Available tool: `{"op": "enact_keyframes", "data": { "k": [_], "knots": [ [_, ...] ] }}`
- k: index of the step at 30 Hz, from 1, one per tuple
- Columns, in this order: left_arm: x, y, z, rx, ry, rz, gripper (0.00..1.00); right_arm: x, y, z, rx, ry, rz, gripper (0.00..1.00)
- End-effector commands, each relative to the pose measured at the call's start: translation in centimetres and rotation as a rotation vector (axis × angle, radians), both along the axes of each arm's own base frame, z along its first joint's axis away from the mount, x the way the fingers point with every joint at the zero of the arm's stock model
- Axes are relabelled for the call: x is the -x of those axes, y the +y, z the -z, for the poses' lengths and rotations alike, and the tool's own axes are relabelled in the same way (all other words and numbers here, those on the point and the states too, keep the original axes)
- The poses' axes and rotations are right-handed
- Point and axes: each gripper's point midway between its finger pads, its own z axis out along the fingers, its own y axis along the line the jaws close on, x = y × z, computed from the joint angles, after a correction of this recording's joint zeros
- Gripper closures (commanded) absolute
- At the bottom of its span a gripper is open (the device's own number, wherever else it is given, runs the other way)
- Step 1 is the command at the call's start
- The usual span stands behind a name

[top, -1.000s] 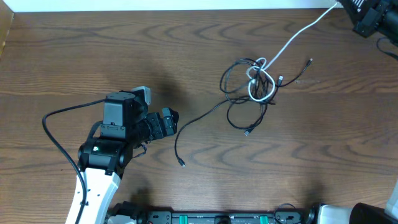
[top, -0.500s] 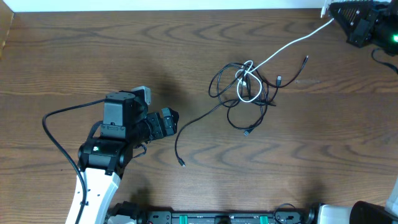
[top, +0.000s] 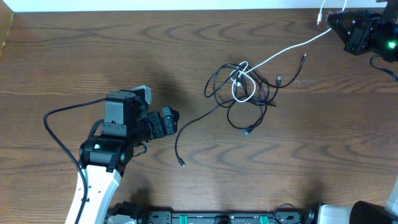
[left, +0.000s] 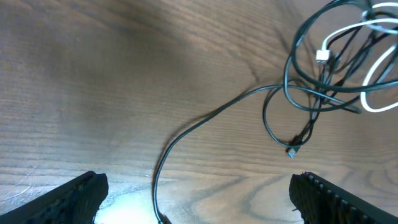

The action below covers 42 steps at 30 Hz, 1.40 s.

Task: Untangle cables
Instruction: 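Move the left gripper rightward into the cable tangle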

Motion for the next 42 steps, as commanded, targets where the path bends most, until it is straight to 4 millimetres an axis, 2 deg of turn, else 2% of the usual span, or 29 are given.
{"op": "enact_keyframes", "data": {
  "k": [1, 5, 8, 10, 13, 18, 21, 26, 32, 36, 42],
  "knots": [
    [-0.6, -0.5, 0.3, -0.004, 0.015, 0.018, 0.02, -0.1, 0.1, -0.4, 0.022, -0.024, -0.01, 0.99],
    [-1.2, -2.2, 1.2, -0.001, 0.029, 0.073, 0.02, 0.0, 1.1, -0.4, 0.022, -0.027, -0.036, 0.99],
    [-1.7, -4.4, 1.3, 0.004, -0.001, 0.138, 0.02, 0.0, 1.5, -0.3, 0.021, -0.025, -0.046, 0.99],
    [-2.3, -6.9, 0.6, 0.02, -0.068, 0.204, 0.02, 0.0, 1.5, -0.2, 0.019, -0.019, -0.046, 0.99],
    [-2.9, -9.0, -0.7, 0.04, -0.152, 0.263, 0.02, 0.0, 1.6, -0.1, 0.017, -0.014, -0.047, 0.99],
    [-3.9, -11.8, -2.5, 0.076, -0.267, 0.32, 0.02, 0.2, 2.1, 0.0, 0.016, -0.008, -0.06, 0.99],
    [-4.5, -13.1, -2.6, 0.081, -0.301, 0.34, 0.02, 0.3, 2.7, -0.1, 0.016, -0.009, -0.077, 0.99],
    [-5.1, -14.8, -0.8, 0.013, -0.312, 0.373, 0.02, 0.3, 3.5, -0.2, 0.019, -0.018, -0.096, 0.99],
    [-6.2, -15.5, 0.8, -0.139, -0.337, 0.357, 0.02, 0.1, 3.6, -0.4, -0.015, 0.002, -0.075, 0.99],
    [-6.7, -15.8, 0.8, -0.201, -0.377, 0.35, 0.02, 0.1, 4.0, -0.7, -0.038, 0.004, -0.085, 0.99],
    [-7.8, -15.4, 0.1, -0.329, -0.469, 0.295, 0.02, 1.1, 6.5, -1.6, -0.089, -0.007, -0.183, 0.99]
  ]
}}
